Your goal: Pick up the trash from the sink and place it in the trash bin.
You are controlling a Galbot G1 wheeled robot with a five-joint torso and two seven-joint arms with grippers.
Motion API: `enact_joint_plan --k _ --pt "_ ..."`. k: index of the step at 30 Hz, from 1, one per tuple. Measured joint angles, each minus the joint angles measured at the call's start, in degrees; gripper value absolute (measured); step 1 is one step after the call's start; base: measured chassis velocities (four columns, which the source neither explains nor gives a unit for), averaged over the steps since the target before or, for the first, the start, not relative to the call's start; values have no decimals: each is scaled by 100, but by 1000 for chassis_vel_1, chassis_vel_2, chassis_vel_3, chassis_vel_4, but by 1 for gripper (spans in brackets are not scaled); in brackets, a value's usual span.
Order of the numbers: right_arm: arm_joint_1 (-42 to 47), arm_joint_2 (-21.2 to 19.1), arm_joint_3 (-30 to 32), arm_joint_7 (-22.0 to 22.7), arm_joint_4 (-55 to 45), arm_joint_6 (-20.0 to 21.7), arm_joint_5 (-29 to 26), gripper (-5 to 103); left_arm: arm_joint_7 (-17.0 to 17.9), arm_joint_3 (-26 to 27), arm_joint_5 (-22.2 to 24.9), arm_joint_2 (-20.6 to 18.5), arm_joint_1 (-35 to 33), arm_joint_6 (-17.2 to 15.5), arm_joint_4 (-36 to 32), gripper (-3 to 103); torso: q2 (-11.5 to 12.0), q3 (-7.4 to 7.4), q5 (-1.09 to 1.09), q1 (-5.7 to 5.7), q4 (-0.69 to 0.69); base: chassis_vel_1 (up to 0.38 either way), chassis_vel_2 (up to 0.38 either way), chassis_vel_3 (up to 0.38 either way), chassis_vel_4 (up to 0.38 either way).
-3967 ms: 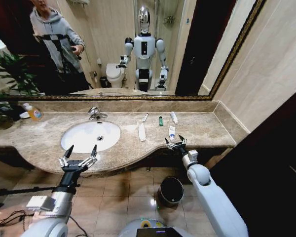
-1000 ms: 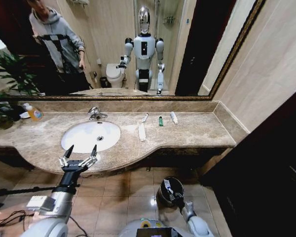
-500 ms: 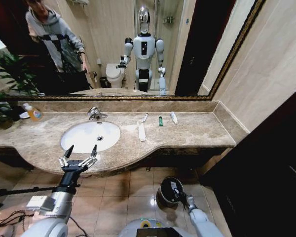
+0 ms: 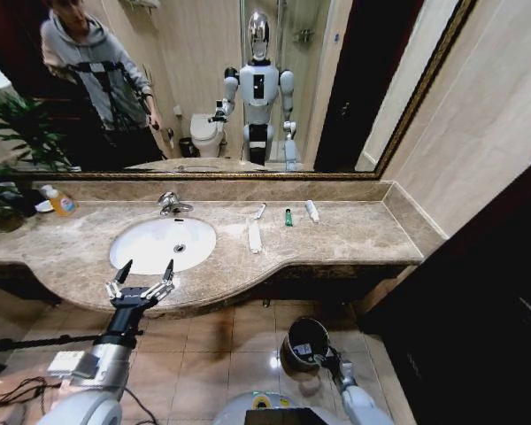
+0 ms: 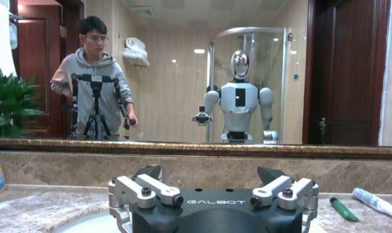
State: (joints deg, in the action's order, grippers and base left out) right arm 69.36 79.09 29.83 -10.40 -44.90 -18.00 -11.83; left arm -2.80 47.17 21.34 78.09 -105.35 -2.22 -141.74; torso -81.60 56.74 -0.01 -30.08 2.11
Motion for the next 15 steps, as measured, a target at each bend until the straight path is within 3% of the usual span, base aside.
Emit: enact_joint_plan --k 2,4,6,9,10,13,15 --pt "135 19 56 115 -228 -132 52 96 0 0 0 0 0 0 0 100 0 0 2 0 1 0 0 0 0" --pt "547 113 383 522 -1024 -673 522 100 0 0 0 0 0 0 0 100 1 0 2 0 0 0 0 0 0" --pt "728 150 493 598 -1406 -722 577 100 0 0 0 0 0 0 0 100 0 0 0 0 1 0 0 0 0" --pt "1753 279 852 470 -3522 -267 70 100 0 0 0 0 1 0 0 100 0 0 2 0 0 0 0 0 0" --pt "1753 279 852 470 -3522 -267 70 100 0 0 0 0 1 0 0 100 0 0 2 0 0 0 0 0 0" --pt "2758 316 1136 15 -5381 97 -325 100 0 0 0 0 0 0 0 100 0 0 -1 1 -2 0 0 0 0" --pt "2878 323 1165 -22 -5657 151 -385 100 0 1 0 0 0 0 0 100 0 0 0 1 -2 0 0 0 0"
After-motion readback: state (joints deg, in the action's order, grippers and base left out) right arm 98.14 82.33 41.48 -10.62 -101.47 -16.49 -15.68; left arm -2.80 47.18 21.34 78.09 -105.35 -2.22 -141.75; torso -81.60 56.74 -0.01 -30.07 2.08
